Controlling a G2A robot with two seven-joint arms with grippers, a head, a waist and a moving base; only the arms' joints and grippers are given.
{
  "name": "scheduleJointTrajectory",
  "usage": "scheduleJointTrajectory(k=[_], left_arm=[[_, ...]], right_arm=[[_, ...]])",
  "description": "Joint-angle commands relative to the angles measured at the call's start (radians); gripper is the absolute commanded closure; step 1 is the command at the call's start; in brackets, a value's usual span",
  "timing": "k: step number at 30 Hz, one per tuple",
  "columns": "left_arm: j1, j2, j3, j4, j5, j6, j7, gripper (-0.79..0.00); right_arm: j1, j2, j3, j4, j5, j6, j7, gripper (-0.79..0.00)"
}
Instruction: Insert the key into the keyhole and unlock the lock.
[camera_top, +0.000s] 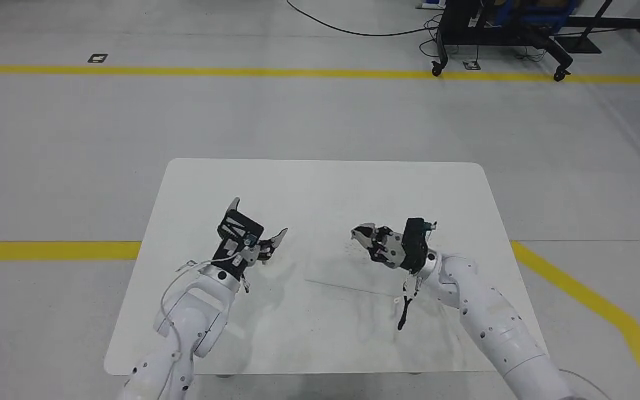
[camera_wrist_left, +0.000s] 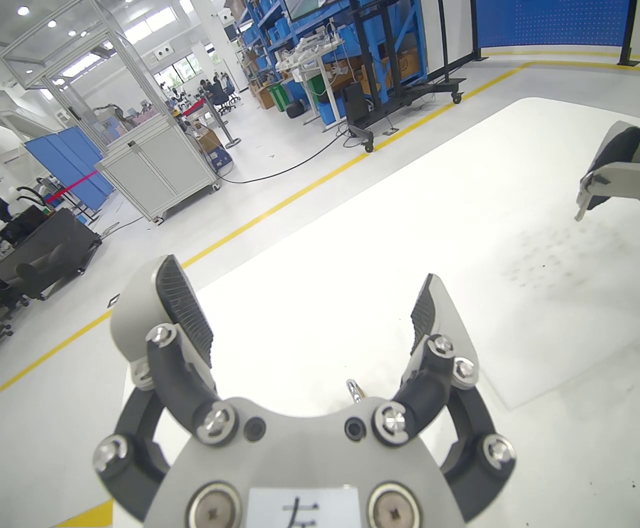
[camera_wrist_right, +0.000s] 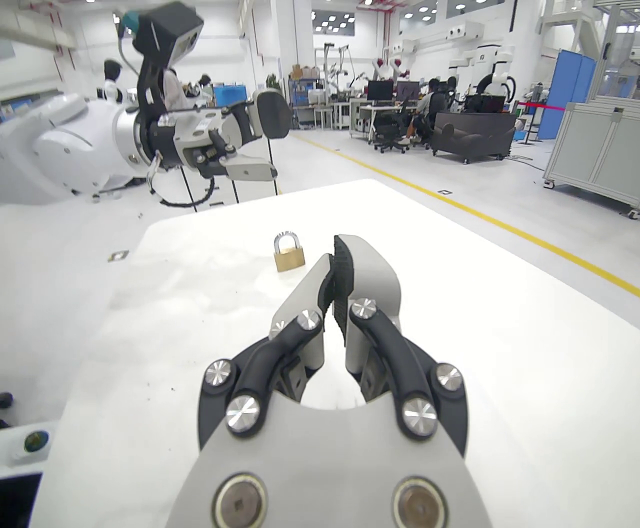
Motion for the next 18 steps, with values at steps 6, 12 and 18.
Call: scheduleJointTrajectory(k=[6,12,18], left_arm=[[0.002,-0.001,-0.003,-0.003,-0.022,0.001,0.01,-0.785],[0.003,-0.01,-0.062,-0.013,-0.452,-0.09,0.009,-0.785],[-0.046,-0.023,-0.095,0.032,-1.078,-0.171,-0.075,-0.785]], right_arm=[[0.0,0.0,0.0,-0.001,-0.004,0.002,0.002,0.0],[-0.014,-0.019,-0.029,-0.006,0.207,-0.042,0.024,0.0],[0.021,-0.05,-0.11,0.052,0.526,-0.137,0.148,0.0]])
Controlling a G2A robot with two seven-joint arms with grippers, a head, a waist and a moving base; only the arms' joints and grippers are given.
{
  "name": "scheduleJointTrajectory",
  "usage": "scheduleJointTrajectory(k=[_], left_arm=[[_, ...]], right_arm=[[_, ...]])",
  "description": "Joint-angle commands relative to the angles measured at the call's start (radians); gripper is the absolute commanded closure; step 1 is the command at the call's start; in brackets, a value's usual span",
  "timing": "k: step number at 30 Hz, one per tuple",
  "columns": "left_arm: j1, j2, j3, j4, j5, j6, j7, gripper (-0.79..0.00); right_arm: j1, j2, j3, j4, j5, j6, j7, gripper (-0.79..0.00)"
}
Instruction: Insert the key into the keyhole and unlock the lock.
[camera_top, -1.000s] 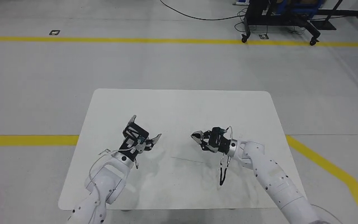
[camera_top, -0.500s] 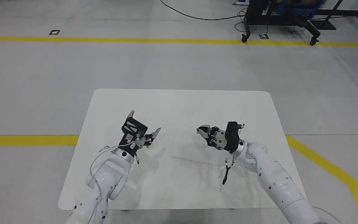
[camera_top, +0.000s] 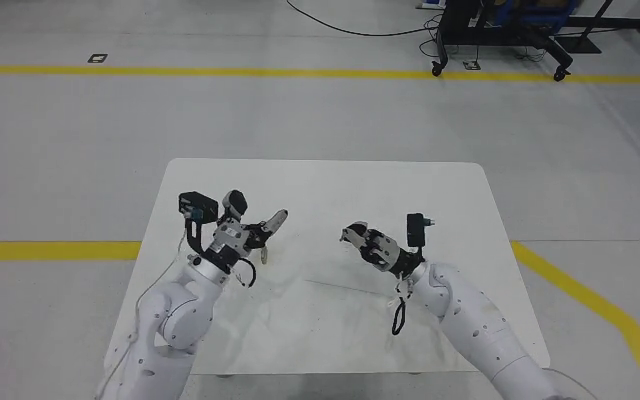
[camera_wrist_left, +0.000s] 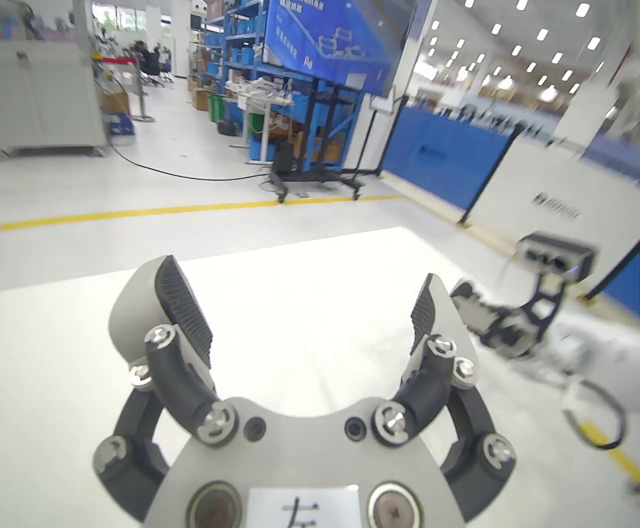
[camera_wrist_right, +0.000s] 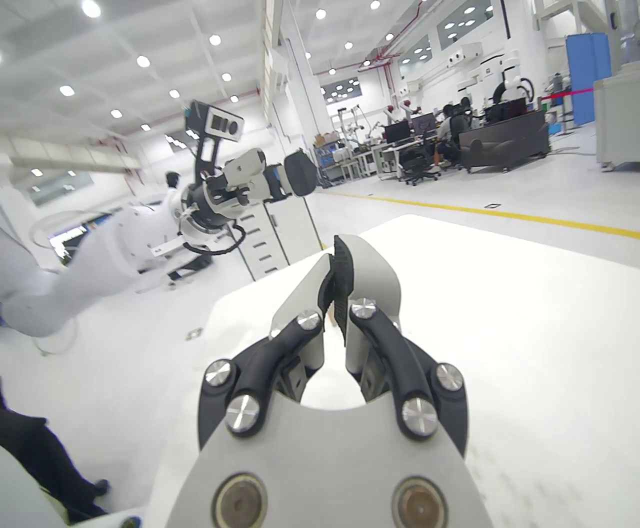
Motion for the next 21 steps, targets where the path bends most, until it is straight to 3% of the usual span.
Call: scheduleJointTrajectory(k=[1,10,14,17,21], left_arm=[[-0.015,0.0,-0.007,0.021,-0.196,-0.023,-0.062,-0.785],[-0.013,0.0,0.002,0.016,-0.19,-0.034,-0.072,-0.785],[-0.028,0.002,0.055,0.03,-0.158,-0.132,-0.143,-0.785],[-0.065,0.0,0.105,0.076,-0.244,-0.22,-0.203,-0.785],[-0.113,-0.002,0.153,0.125,-0.212,-0.253,-0.243,-0.785]], right_arm=[[0.003,-0.001,-0.003,0.004,0.032,0.001,0.008,0.0],[0.003,-0.001,-0.003,0.004,0.032,0.001,0.008,0.0],[-0.013,-0.008,-0.009,-0.033,0.093,0.01,0.003,0.0],[-0.01,-0.018,-0.022,-0.05,0.158,0.029,0.021,0.0],[0.003,-0.029,-0.035,-0.044,0.247,0.038,0.052,0.0]])
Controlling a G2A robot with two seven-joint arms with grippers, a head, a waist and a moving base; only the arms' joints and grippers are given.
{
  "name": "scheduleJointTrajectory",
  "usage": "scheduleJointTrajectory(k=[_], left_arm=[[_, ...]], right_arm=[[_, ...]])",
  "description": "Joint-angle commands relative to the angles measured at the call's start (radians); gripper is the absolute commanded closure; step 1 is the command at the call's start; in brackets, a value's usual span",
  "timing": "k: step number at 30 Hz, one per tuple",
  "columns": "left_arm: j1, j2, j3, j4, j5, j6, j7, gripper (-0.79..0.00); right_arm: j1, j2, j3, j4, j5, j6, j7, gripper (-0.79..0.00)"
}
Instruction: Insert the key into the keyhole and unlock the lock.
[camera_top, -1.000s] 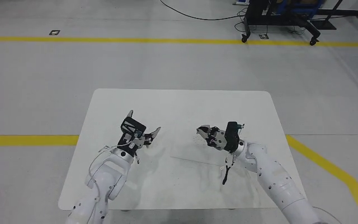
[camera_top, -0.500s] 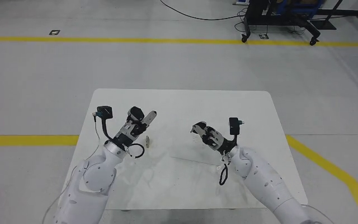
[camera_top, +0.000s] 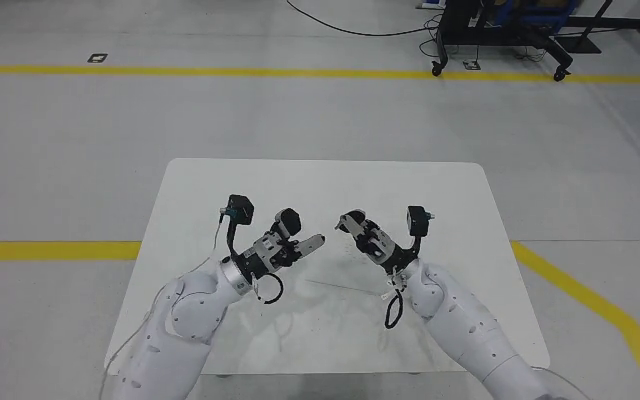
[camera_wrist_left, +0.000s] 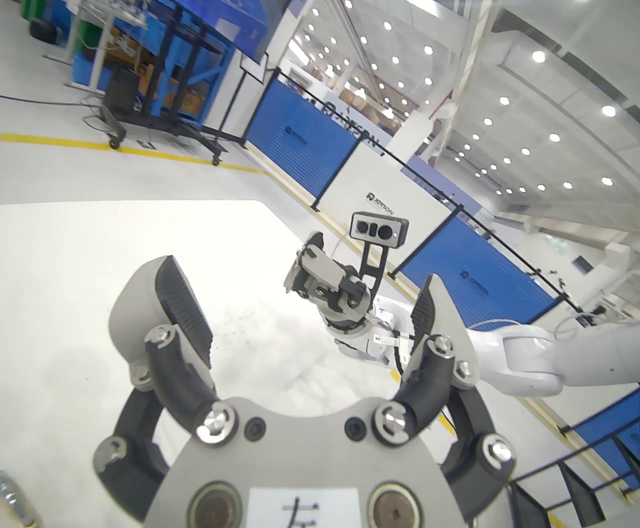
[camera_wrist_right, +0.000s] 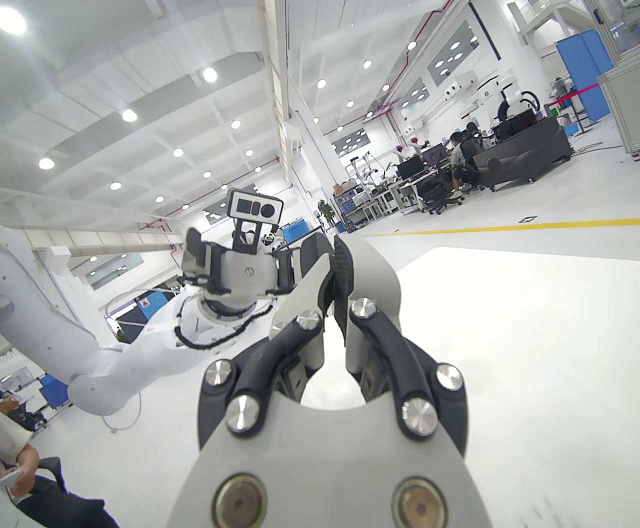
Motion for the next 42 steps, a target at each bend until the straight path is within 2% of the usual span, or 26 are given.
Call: scheduleJointTrajectory(k=[1,4,10,13,16,20,25,30,32,35,42], left_arm=[[-0.015,-0.003,0.021,0.02,0.026,-0.013,0.015,-0.785],[-0.039,-0.002,0.019,0.031,0.163,-0.033,0.079,-0.785],[-0.008,-0.002,0.046,0.002,0.685,0.012,0.389,-0.785],[0.005,0.0,0.062,0.005,0.86,0.052,0.494,-0.785],[0.016,0.002,0.076,0.011,0.969,0.088,0.553,-0.785],[0.028,0.001,0.085,0.011,1.032,0.139,0.596,-0.785],[0.028,0.002,0.09,0.01,1.081,0.171,0.606,-0.736],[0.026,0.001,0.095,0.016,1.134,0.216,0.606,-0.533],[0.024,0.001,0.097,0.018,1.139,0.223,0.609,-0.502],[0.023,0.001,0.098,0.02,1.143,0.225,0.613,-0.505],[0.019,0.002,0.099,0.023,1.149,0.209,0.61,-0.566]], right_arm=[[0.004,-0.005,-0.004,0.007,0.05,-0.001,0.016,0.0],[0.004,-0.012,-0.016,0.016,0.145,-0.019,0.051,0.0],[0.011,-0.017,-0.024,0.017,0.335,-0.022,0.158,0.0],[0.008,-0.017,-0.018,0.009,0.396,-0.029,0.196,0.0],[0.006,-0.019,-0.018,0.008,0.434,-0.03,0.233,0.0],[0.007,-0.024,-0.03,0.01,0.47,-0.033,0.284,0.0],[0.012,-0.03,-0.033,0.02,0.495,-0.032,0.322,0.0],[0.011,-0.035,-0.026,0.022,0.509,-0.035,0.345,0.0],[0.008,-0.037,-0.029,0.018,0.515,-0.037,0.358,0.0],[0.006,-0.04,-0.032,0.016,0.528,-0.037,0.378,0.0],[0.008,-0.046,-0.026,0.022,0.542,-0.037,0.406,0.0]])
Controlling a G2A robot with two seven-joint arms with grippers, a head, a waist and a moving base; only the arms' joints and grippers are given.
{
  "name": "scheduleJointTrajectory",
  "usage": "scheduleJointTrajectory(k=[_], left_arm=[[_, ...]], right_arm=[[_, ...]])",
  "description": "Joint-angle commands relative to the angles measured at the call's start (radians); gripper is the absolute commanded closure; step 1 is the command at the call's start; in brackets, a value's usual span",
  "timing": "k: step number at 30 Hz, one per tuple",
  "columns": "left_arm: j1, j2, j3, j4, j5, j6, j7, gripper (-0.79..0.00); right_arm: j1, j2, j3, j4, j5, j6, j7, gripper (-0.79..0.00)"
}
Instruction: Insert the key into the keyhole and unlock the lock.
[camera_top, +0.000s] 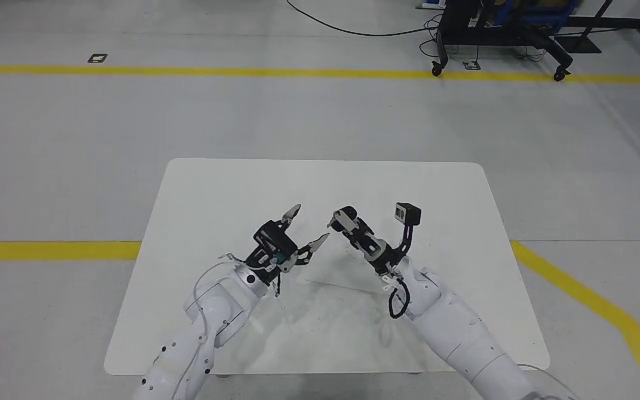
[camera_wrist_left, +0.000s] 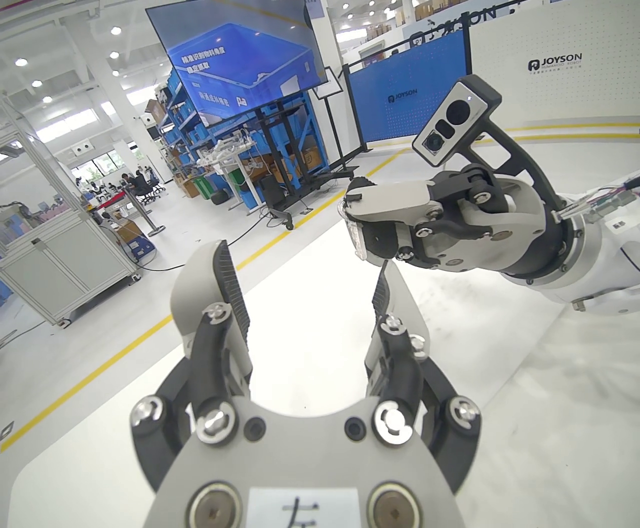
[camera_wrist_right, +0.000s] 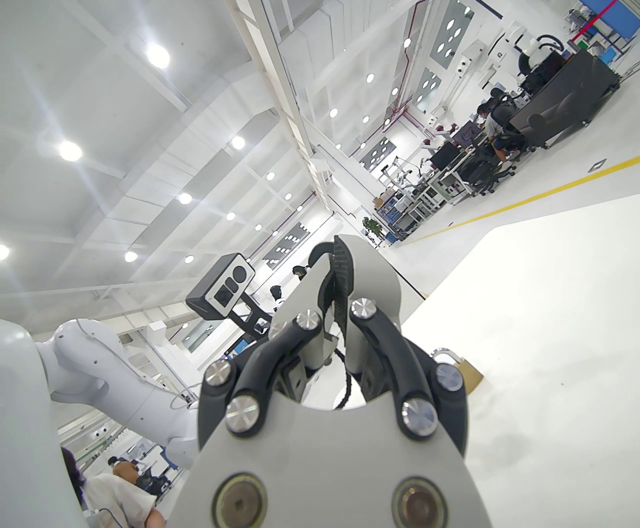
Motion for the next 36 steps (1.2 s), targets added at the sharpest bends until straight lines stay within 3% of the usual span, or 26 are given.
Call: scheduleJointTrajectory(k=[1,8,11,13,24,28,29,32,33,36], left_arm=[[-0.001,0.0,0.0,0.0,0.006,-0.002,0.0,-0.566],[-0.003,0.0,0.004,0.006,0.018,0.011,0.001,-0.499],[-0.006,0.0,0.004,0.012,0.012,0.01,0.003,-0.376],[-0.007,0.0,0.002,0.014,0.011,0.008,0.004,-0.351],[-0.004,0.001,-0.007,0.016,0.0,0.009,0.008,-0.376],[0.001,-0.002,-0.021,0.02,-0.096,-0.005,0.014,-0.382],[0.003,-0.003,-0.028,0.02,-0.145,-0.019,0.013,-0.388],[0.008,-0.005,-0.049,0.029,-0.366,-0.104,-0.022,-0.529],[0.007,-0.006,-0.055,0.037,-0.471,-0.15,-0.045,-0.61],[-0.007,-0.008,-0.063,0.085,-0.915,-0.316,-0.178,-0.72]], right_arm=[[0.0,-0.002,0.002,0.001,0.002,0.0,0.007,0.0],[-0.001,-0.007,0.005,0.002,0.019,0.001,0.037,0.0],[-0.002,-0.009,0.006,0.004,0.027,0.002,0.049,0.0],[-0.001,-0.011,0.007,0.006,0.031,0.001,0.057,0.0],[-0.008,-0.017,0.026,-0.002,0.035,0.0,0.07,0.0],[-0.014,-0.019,0.035,-0.009,0.029,0.0,0.065,0.0],[-0.016,-0.02,0.038,-0.013,0.029,0.0,0.061,0.0],[-0.022,-0.022,0.046,-0.02,0.021,0.0,0.055,0.0],[-0.024,-0.022,0.048,-0.023,0.02,0.0,0.053,0.0],[-0.027,-0.024,0.053,-0.025,0.013,0.0,0.052,0.0]])
